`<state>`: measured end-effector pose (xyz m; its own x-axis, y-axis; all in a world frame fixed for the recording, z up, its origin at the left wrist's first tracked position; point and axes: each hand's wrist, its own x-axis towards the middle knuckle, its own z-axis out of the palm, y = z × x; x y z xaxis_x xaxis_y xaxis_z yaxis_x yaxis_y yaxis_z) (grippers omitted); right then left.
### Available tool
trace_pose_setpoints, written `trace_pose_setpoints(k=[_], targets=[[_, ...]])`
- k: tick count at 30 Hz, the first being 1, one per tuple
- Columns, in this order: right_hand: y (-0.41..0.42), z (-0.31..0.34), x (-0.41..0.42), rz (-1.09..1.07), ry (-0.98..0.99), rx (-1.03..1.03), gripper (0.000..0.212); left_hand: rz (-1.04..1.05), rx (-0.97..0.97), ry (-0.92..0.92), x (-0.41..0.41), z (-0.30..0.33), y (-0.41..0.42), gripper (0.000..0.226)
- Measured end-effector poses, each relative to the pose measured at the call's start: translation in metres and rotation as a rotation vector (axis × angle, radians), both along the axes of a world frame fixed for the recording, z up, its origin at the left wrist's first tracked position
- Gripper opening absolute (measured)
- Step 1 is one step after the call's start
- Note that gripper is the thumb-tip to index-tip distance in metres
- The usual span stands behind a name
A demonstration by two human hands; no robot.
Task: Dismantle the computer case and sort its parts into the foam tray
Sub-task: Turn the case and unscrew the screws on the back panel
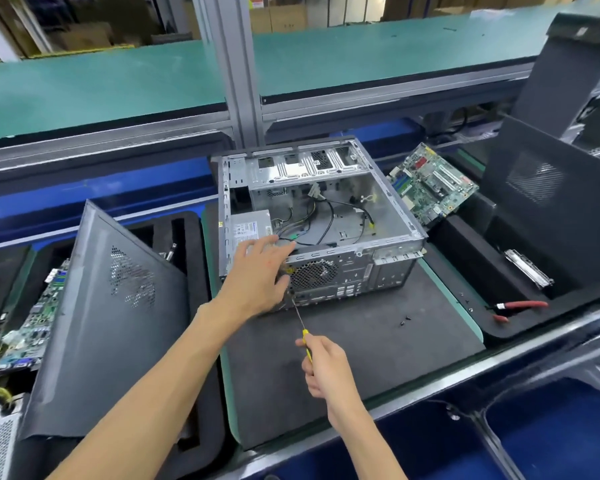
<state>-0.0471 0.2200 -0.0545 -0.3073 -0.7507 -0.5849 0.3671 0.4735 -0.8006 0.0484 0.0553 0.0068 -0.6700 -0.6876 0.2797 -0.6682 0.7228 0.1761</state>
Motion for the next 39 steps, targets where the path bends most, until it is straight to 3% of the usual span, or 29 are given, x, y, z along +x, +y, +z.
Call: trace_pose_setpoints(k=[5,15,17,21,23,25,30,32,33,34,37,39], targets=[[-0.003,-0.004,0.001,-0.021,-0.009,-0.013,0.025,-0.09,0.1,0.041,-0.003,0.008,-0.013,0.044],[-0.003,-0.002,0.002,-0.066,-0.018,-0.005,0.026,-0.108,0.127,0.179,0.0,0.01,-0.011,0.04],[-0.004,-0.001,0.003,-0.077,-0.15,0.008,0.029,-0.104,0.132,0.172,0.0,0.01,-0.01,0.041],[-0.003,-0.001,0.005,-0.104,-0.601,-0.007,0.037,-0.109,0.131,0.159,-0.001,0.01,-0.01,0.042],[-0.001,0.0,0.009,-0.097,-0.647,-0.048,0.033,-0.1,0.128,0.151,-0.001,0.01,-0.011,0.043],[0.001,-0.001,0.014,-0.066,-0.485,-0.076,0.033,-0.091,0.122,0.136,-0.001,0.009,-0.011,0.042],[0.001,-0.005,0.029,0.005,0.394,-0.052,0.041,-0.09,0.114,0.132,0.0,0.008,-0.011,0.043],[-0.001,-0.006,0.034,0.027,0.553,-0.053,0.04,-0.09,0.115,0.141,0.0,0.008,-0.01,0.043],[-0.001,-0.004,0.035,0.011,0.491,-0.045,0.04,-0.091,0.115,0.152,0.0,0.008,-0.01,0.043],[-0.002,-0.003,0.034,-0.056,0.293,-0.044,0.038,-0.091,0.115,0.161,0.0,0.008,-0.01,0.043],[0.0,-0.005,0.023,-0.297,-0.77,-0.109,0.025,-0.086,0.118,0.14,-0.001,0.01,-0.01,0.045],[0.005,-0.006,0.021,-0.374,-1.29,-0.163,0.024,-0.083,0.119,0.12,-0.001,0.01,-0.01,0.044]])
